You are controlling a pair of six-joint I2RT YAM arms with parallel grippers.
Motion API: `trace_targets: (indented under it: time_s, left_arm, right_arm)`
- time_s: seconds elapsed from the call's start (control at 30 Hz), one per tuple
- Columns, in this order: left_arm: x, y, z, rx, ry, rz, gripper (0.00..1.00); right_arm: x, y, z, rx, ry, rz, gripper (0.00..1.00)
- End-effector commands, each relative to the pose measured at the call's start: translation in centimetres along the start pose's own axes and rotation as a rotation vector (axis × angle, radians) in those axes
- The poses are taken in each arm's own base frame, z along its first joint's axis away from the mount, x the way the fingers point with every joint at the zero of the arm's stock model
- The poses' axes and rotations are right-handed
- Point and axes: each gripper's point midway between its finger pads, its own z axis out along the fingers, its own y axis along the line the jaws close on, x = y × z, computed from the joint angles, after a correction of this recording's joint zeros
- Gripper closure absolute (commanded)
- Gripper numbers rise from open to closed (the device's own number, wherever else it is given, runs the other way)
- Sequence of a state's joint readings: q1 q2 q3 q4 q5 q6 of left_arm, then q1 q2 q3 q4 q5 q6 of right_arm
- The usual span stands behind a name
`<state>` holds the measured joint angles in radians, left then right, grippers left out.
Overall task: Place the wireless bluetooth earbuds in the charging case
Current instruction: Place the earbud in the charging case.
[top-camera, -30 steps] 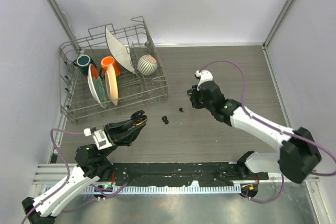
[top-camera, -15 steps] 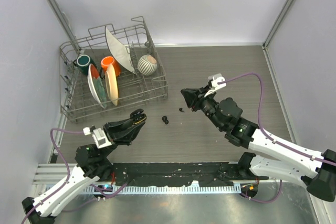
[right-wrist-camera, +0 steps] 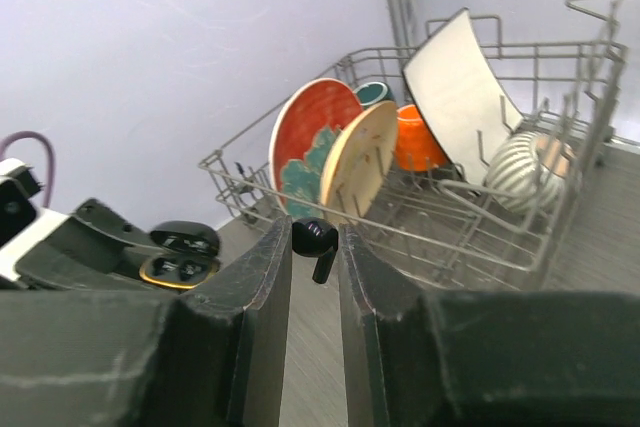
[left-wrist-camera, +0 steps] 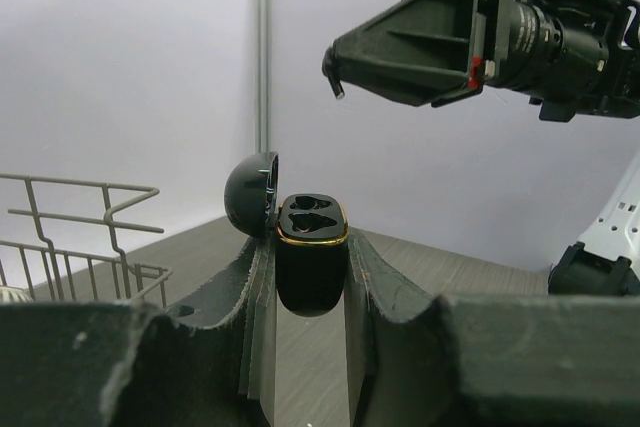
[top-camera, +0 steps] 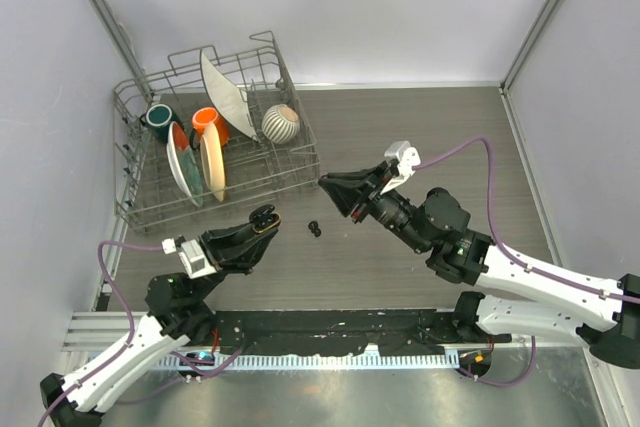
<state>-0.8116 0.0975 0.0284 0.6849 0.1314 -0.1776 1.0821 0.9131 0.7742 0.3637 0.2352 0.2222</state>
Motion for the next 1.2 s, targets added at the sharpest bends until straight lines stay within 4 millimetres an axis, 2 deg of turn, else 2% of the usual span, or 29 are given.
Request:
trace_targets:
  time_s: [0.0,0.23,0.47,1.17]
  left_arm:
    - [1.2,0.1,-0.4,-0.003,0.003,-0.005,1.00]
    - [1.3,-0.1,-0.3,0.013,0.010,-0.004,1.00]
    - [1.2,-0.1,-0.3,0.011,0.011,-0.001,1.00]
    - [1.2,-0.6,-0.3,0.039,0.007,0.002,1.00]
  right_arm:
    - [-3.1,4.0,0.8,-0.161,-0.065,0.000,0.99]
    - [-1.6,7.8,1.8,-0.285,-0.004,0.021,0.99]
    - [-0.3,9.6,1.9,-0.344,0.023,0.015,0.99]
    - [3.0,10.5,3.5,-0.353,0.063,-0.012,0.99]
